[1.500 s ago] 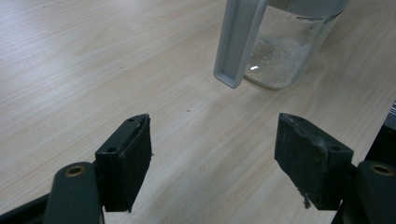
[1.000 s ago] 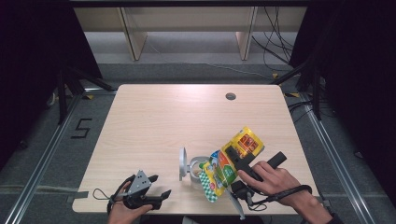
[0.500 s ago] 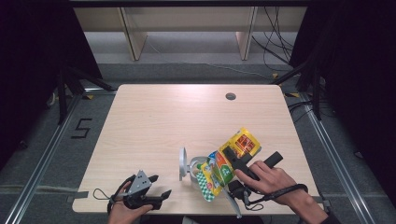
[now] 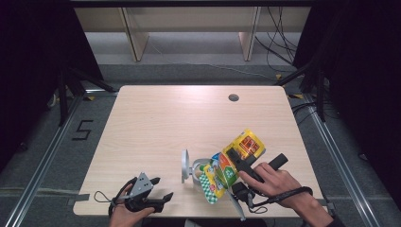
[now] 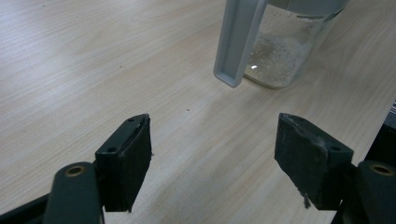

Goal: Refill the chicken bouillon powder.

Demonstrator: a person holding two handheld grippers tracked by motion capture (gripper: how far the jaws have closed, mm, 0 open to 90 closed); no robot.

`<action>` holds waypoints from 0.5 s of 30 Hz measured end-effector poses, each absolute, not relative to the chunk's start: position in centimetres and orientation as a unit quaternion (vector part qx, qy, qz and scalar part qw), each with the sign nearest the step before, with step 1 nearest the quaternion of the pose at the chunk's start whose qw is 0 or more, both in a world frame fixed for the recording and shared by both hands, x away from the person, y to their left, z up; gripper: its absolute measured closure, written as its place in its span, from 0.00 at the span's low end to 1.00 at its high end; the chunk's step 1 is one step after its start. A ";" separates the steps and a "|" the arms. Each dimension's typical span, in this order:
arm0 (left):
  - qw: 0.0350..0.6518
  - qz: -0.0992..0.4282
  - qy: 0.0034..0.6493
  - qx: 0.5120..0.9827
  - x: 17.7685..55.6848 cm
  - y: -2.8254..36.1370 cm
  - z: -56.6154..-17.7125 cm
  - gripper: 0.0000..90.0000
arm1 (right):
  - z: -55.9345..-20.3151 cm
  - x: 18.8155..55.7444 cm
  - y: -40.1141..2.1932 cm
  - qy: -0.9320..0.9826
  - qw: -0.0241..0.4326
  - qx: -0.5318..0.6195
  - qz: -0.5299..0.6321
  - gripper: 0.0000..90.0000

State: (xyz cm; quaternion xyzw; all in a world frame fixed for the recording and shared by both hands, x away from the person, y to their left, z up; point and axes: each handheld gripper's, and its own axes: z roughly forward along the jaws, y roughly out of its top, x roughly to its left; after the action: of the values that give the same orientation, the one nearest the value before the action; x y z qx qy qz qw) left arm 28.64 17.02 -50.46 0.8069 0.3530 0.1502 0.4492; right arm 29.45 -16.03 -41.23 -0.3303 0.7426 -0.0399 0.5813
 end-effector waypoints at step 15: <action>0.448 0.151 0.351 0.809 28.6 17.1 -50.4 0.30 | -41.3 29.4 -15.7 0.723 0.578 -0.373 -0.060 0.55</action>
State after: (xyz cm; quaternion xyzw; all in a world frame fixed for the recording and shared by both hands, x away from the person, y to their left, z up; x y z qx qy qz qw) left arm 28.63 17.07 -50.42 0.8087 0.3506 0.1507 0.4477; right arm 29.44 -15.70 -41.25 -0.3731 0.7234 -0.0598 0.5779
